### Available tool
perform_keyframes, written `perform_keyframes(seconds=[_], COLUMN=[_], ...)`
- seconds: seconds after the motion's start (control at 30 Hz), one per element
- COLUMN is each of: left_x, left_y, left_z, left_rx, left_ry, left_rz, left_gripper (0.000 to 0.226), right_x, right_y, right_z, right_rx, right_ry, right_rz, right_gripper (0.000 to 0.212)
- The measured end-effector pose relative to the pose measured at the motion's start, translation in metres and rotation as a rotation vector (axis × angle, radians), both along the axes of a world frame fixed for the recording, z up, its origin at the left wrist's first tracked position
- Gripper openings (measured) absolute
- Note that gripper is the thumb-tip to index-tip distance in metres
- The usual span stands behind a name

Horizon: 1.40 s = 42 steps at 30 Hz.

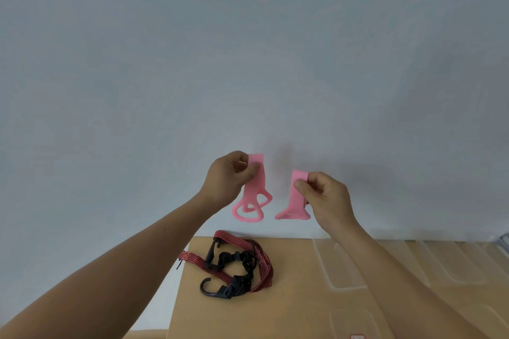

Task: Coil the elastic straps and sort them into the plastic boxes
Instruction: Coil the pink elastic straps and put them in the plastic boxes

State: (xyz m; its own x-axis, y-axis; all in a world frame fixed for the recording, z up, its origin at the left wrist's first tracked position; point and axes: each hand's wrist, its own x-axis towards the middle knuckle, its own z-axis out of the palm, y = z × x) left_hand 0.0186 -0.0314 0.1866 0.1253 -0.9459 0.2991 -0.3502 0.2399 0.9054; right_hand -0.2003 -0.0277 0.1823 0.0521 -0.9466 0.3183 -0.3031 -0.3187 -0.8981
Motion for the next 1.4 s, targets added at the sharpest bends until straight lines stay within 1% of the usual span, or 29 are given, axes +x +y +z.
perform_keyframes(seconds=[0.1, 0.17, 0.27, 0.37, 0.47, 0.53, 0.6, 0.7, 0.77, 0.87, 0.97, 1.07, 1.13, 1.23, 1.3, 1.4], left_x=[0.005, 0.004, -0.010, -0.027, -0.033, -0.033, -0.032, -0.033, -0.033, -0.035, -0.037, -0.042, -0.046, -0.054, -0.059, -0.068], left_y=[-0.003, -0.001, 0.010, 0.022, 0.032, 0.036, 0.039, 0.043, 0.045, 0.046, 0.048, 0.051, 0.054, 0.060, 0.064, 0.069], left_z=[0.002, 0.002, -0.001, -0.006, -0.006, -0.007, -0.009, -0.012, -0.013, -0.015, -0.017, -0.021, -0.024, -0.026, -0.027, -0.027], left_rx=[-0.031, -0.027, -0.001, 0.097, 0.186, 0.195, 0.201, 0.234, 0.242, 0.244, 0.253, 0.259, 0.244, 0.224, 0.228, 0.233], left_ry=[0.054, 0.075, 0.108, 0.267, 0.403, 0.375, 0.331, 0.415, 0.423, 0.436, 0.478, 0.500, 0.473, 0.428, 0.406, 0.376], left_rz=[0.127, 0.126, -0.005, -0.169, -0.272, -0.333, -0.372, -0.417, -0.437, -0.464, -0.478, -0.508, -0.524, -0.525, -0.523, -0.521], left_gripper=[0.016, 0.015, 0.019, 0.019, 0.021, 0.018, 0.020, 0.021, 0.022, 0.028, 0.039, 0.043, 0.042, 0.042, 0.043, 0.045], right_x=[-0.003, 0.001, 0.012, 0.021, 0.023, 0.023, 0.024, 0.023, 0.020, 0.014, 0.012, 0.007, 0.002, -0.007, -0.012, -0.021], right_y=[0.005, 0.009, 0.013, 0.016, 0.019, 0.023, 0.028, 0.036, 0.042, 0.052, 0.063, 0.071, 0.075, 0.079, 0.079, 0.080], right_z=[0.011, 0.016, 0.020, 0.021, 0.019, 0.017, 0.014, 0.009, 0.009, 0.010, 0.009, 0.005, 0.003, 0.001, 0.000, -0.003], right_rx=[0.003, 0.025, 0.017, -0.028, -0.019, -0.014, -0.025, 0.003, 0.050, 0.073, 0.087, 0.125, 0.132, 0.151, 0.157, 0.125], right_ry=[0.009, 0.010, -0.044, -0.060, -0.114, -0.114, -0.072, -0.040, -0.063, -0.091, -0.147, -0.199, -0.182, -0.175, -0.193, -0.190], right_rz=[0.069, 0.163, 0.208, 0.148, 0.089, 0.064, 0.044, 0.022, 0.017, 0.053, 0.087, 0.084, 0.084, 0.053, -0.009, -0.041], right_gripper=[0.020, 0.020, 0.018, 0.019, 0.021, 0.022, 0.021, 0.017, 0.015, 0.022, 0.034, 0.037, 0.032, 0.013, 0.014, 0.014])
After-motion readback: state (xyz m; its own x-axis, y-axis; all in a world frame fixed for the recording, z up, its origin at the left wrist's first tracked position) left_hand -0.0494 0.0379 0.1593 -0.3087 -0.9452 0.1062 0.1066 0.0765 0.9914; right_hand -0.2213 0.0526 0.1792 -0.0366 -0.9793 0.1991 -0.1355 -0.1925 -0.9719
